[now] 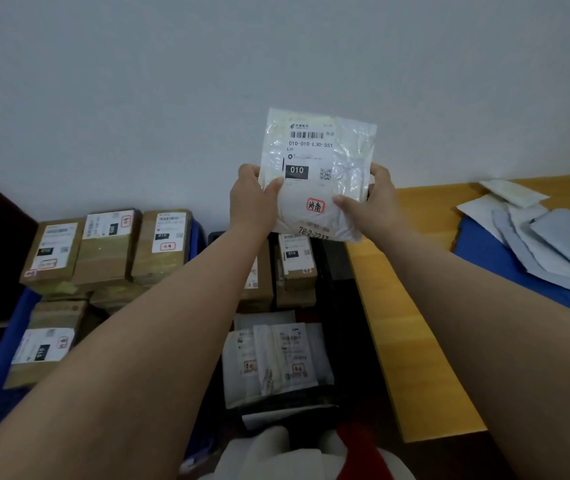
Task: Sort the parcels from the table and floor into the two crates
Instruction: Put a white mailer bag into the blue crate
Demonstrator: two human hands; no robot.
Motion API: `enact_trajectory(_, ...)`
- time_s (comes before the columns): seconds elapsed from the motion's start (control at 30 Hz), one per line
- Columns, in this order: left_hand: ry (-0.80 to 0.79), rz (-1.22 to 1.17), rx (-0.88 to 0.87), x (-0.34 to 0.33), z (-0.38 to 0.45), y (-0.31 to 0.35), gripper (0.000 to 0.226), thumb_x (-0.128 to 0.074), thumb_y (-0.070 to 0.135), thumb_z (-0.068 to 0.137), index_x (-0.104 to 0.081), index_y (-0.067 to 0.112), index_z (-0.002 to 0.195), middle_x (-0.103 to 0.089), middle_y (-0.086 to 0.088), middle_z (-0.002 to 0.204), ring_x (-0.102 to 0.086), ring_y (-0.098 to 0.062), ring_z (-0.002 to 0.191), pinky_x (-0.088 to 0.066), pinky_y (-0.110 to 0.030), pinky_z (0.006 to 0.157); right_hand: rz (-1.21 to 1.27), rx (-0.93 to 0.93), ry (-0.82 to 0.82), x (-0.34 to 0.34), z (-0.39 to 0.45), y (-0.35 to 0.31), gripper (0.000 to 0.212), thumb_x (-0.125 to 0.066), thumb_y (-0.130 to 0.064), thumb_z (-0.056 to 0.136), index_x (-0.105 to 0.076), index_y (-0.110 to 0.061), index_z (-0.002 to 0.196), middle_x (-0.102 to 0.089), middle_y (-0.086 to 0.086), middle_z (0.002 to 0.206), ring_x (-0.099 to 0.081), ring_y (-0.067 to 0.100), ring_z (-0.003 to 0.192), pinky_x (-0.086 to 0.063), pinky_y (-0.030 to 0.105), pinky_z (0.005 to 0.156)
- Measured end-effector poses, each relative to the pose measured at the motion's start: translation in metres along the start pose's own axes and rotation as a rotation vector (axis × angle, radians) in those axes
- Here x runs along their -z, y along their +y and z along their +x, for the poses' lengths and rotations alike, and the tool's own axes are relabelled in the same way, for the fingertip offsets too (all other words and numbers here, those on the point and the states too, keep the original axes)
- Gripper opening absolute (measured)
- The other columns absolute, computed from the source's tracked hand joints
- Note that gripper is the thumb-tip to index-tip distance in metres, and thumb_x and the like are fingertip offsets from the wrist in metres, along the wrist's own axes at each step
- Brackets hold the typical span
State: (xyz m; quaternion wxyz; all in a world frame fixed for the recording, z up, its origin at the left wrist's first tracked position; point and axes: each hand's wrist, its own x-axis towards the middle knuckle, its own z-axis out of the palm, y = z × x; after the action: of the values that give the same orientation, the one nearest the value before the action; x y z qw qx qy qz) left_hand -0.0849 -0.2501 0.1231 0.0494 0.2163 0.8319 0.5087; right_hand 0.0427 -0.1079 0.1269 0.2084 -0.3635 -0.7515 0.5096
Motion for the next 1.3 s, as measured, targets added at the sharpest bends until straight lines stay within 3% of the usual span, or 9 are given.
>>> enact_trajectory(0.17,-0.188,0.267,0.056,0.012,-0.011,-0.032,0.041,-0.07,0.018,0.086,-0.049,0.007,0.119,-0.055,-0.008,0.115,-0.051,-0.017,0.099,-0.041,-0.025,0.078,-0.265,0.028,-0.053,-0.026,-0.003,0.015,0.066,-0.079,-0.014,0.077,-0.041,-0.011,0.13,-0.056,0.002,0.119,-0.058,0.022,0.109,-0.053,0.033,0.085)
enact_trajectory(0.23,-0.237,0.3,0.079,0.018,-0.02,-0.044,0.048,-0.072,0.014,0.084,-0.046,0.006,0.124,-0.054,-0.01,0.122,-0.053,-0.021,0.107,-0.042,-0.026,0.082,-0.345,0.012,-0.107,-0.038,-0.004,0.022,0.065,-0.08,-0.014,0.075,-0.043,-0.009,0.128,-0.056,0.003,0.119,-0.058,0.022,0.109,-0.055,0.035,0.084)
enact_trajectory(0.33,-0.281,0.361,0.1,0.025,-0.032,-0.058,0.067,-0.073,0.01,0.082,-0.034,0.007,0.138,-0.051,-0.013,0.128,-0.051,-0.027,0.118,-0.042,-0.029,0.088,-0.397,-0.007,-0.159,-0.054,-0.011,0.031,0.087,-0.08,-0.012,0.074,-0.028,-0.006,0.143,-0.046,0.013,0.138,-0.047,0.029,0.128,-0.047,0.046,0.101)
enact_trajectory(0.47,-0.311,0.478,0.125,0.036,-0.047,-0.079,0.085,-0.074,0.011,0.081,-0.021,0.014,0.148,-0.049,-0.015,0.13,-0.053,-0.03,0.115,-0.046,-0.036,0.087,-0.482,0.01,-0.266,-0.073,-0.023,0.036,0.103,-0.078,-0.011,0.077,-0.007,-0.009,0.152,-0.032,0.015,0.15,-0.038,0.031,0.135,-0.039,0.046,0.109)
enact_trajectory(0.67,-0.413,0.618,0.178,0.055,-0.074,-0.115,0.075,-0.07,0.017,0.083,-0.027,0.019,0.145,-0.047,-0.014,0.126,-0.055,-0.031,0.107,-0.047,-0.037,0.081,-0.619,0.032,-0.376,-0.1,-0.053,0.045,0.096,-0.073,-0.012,0.08,-0.01,-0.018,0.152,-0.024,0.018,0.146,-0.047,0.035,0.121,-0.043,0.04,0.097)
enact_trajectory(0.83,-0.48,0.613,0.159,0.099,-0.075,-0.154,0.051,-0.069,0.015,0.083,-0.043,0.021,0.126,-0.046,-0.01,0.123,-0.051,-0.023,0.095,-0.047,-0.035,0.075,-0.711,0.067,-0.406,-0.153,-0.084,0.033,0.082,-0.072,-0.013,0.082,-0.024,-0.018,0.149,-0.007,0.007,0.16,-0.038,0.028,0.136,-0.04,0.041,0.105)
enact_trajectory(1.0,-0.506,0.701,0.235,0.197,-0.07,-0.205,0.026,-0.072,0.015,0.081,-0.055,0.022,0.099,-0.05,-0.006,0.121,-0.05,-0.02,0.091,-0.044,-0.032,0.075,-0.705,0.116,-0.56,-0.247,-0.133,0.007,0.063,-0.07,-0.013,0.083,-0.043,-0.011,0.139,-0.033,0.005,0.147,-0.04,0.024,0.133,-0.038,0.038,0.108)
enact_trajectory(1.1,-0.508,0.724,0.306,0.247,-0.077,-0.232,0.02,-0.069,0.012,0.083,-0.063,0.02,0.1,-0.055,-0.006,0.12,-0.052,-0.02,0.09,-0.045,-0.031,0.075,-0.727,0.132,-0.673,-0.298,-0.161,0.0,0.051,-0.067,-0.015,0.086,-0.048,-0.008,0.133,-0.041,0.007,0.138,-0.044,0.025,0.127,-0.037,0.034,0.104)
enact_trajectory(1.3,-0.589,0.754,0.443,0.279,-0.107,-0.279,0.027,-0.063,0.011,0.089,-0.067,0.014,0.116,-0.06,-0.007,0.121,-0.058,-0.025,0.108,-0.049,-0.034,0.092,-0.816,0.09,-0.87,-0.357,-0.194,0.017,0.049,-0.062,-0.019,0.091,-0.046,-0.006,0.135,-0.03,0.012,0.149,-0.042,0.029,0.131,-0.035,0.033,0.104)
